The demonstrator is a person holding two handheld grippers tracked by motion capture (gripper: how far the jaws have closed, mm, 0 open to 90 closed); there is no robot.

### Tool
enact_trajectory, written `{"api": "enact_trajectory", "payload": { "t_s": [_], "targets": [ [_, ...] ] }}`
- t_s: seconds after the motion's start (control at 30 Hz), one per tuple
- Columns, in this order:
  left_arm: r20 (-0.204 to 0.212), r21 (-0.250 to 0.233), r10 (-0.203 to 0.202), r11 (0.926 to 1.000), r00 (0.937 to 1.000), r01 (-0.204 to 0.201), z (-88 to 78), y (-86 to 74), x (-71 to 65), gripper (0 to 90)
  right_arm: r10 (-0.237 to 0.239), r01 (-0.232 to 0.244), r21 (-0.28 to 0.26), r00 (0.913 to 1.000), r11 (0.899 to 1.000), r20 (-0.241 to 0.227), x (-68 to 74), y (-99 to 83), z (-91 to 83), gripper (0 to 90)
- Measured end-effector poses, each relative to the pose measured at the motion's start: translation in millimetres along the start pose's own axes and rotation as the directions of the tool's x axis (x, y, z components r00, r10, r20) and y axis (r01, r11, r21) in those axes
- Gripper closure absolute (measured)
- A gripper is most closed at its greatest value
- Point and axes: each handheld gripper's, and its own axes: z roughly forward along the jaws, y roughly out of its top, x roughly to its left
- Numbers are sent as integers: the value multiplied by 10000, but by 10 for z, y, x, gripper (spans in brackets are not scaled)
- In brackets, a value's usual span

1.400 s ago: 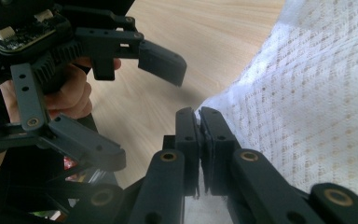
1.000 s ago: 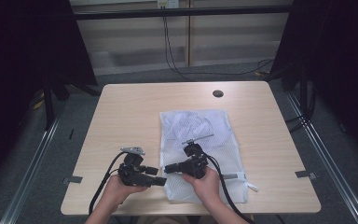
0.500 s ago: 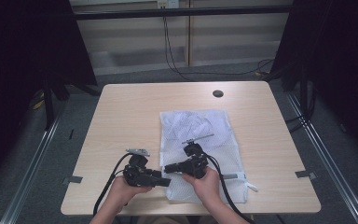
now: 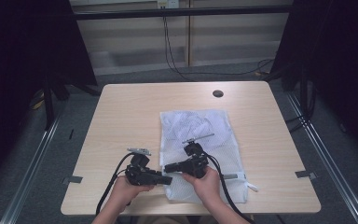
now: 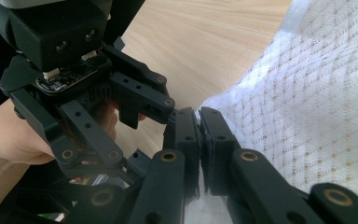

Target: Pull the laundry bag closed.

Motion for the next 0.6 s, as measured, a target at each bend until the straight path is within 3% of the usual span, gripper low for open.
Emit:
{"api": "enact_trajectory", "payload": {
  "t_s": [0.23,0.27,0.33,0.6],
  "targets": [
    [-84,-62,-173,9998,9998,172,5,0,2,631,-26,26,-13,10000,10000,20,3,1,-6,862],
    [-40,-175,-360,9992,9993,359,16,-4,-9,631,-25,25,-27,10000,10000,23,4,1,-6,862],
    [-25,-143,-237,9996,9997,236,17,-2,1,629,-8,8,-45,10000,10000,-5,5,1,-7,862],
    [-98,-219,-396,9990,9992,394,45,-5,-12,622,11,-11,-50,10000,10000,-15,13,3,-7,862]
  ]
}}
